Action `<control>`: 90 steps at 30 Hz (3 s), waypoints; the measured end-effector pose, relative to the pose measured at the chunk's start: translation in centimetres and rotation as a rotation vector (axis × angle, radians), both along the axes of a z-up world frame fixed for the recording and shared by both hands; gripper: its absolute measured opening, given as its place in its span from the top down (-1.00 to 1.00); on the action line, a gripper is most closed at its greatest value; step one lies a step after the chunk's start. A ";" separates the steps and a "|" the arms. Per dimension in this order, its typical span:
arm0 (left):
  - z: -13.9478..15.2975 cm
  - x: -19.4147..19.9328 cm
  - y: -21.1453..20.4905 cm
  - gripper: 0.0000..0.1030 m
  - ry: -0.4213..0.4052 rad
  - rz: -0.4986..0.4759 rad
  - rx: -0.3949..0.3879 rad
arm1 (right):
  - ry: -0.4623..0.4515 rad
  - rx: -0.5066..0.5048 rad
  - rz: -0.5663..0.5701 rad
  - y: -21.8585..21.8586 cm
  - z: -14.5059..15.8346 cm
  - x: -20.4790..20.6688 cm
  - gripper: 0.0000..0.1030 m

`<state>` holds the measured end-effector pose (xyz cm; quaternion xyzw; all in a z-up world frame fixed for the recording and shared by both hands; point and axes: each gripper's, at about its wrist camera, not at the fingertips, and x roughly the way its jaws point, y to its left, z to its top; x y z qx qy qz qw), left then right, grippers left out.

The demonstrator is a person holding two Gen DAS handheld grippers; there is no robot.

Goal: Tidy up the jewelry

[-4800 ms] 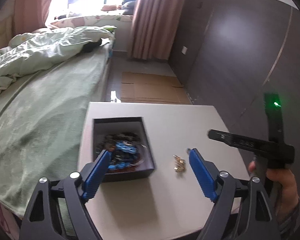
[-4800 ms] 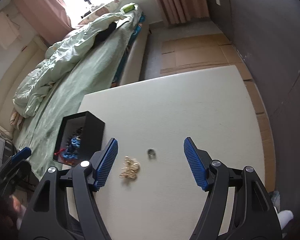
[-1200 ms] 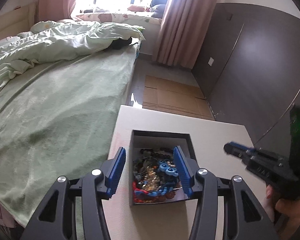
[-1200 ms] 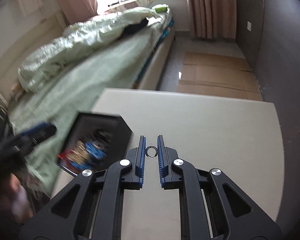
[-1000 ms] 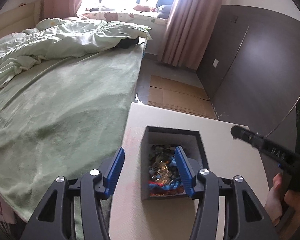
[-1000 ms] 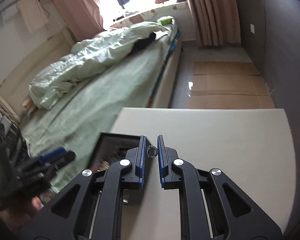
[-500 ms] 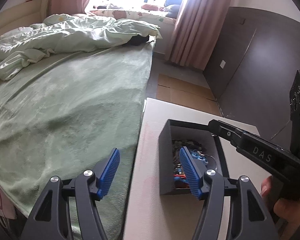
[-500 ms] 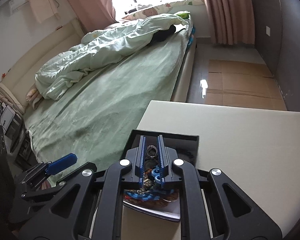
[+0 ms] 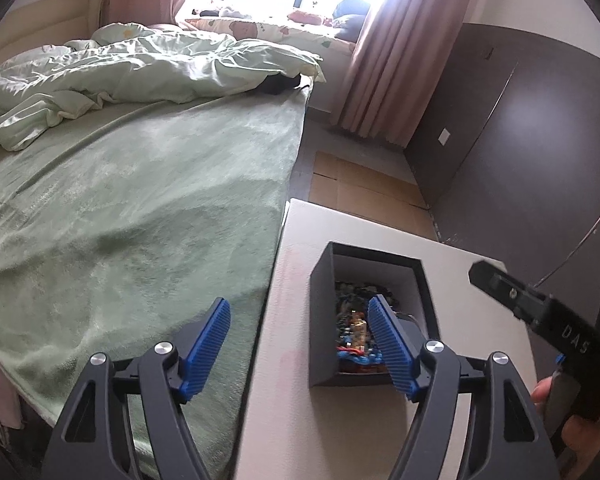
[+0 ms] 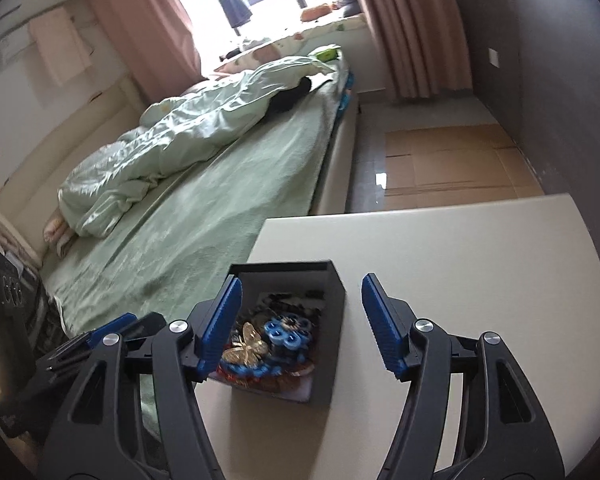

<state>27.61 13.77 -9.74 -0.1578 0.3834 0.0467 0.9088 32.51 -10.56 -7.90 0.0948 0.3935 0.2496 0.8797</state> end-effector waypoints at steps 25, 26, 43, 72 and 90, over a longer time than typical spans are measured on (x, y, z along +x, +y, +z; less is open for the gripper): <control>8.5 -11.5 -6.7 -0.84 -0.158 -0.119 0.019 | -0.140 -0.022 -0.244 -11.9 7.1 -16.6 -0.90; 8.8 -12.1 -7.0 -0.84 -0.166 -0.123 0.024 | -0.143 -0.021 -0.247 -12.2 7.4 -16.9 -0.90; 13.2 -22.7 -10.0 -0.84 -0.217 -0.149 0.049 | -0.161 -0.014 -0.206 -15.8 10.3 -26.5 -0.90; 14.0 -29.8 -11.5 -0.84 -0.314 -0.139 0.140 | -0.188 -0.112 -0.184 -16.5 11.0 -32.4 -0.90; 14.9 -30.8 -11.9 -0.84 -0.333 -0.156 0.162 | -0.205 -0.105 -0.190 -16.7 11.7 -33.2 -0.90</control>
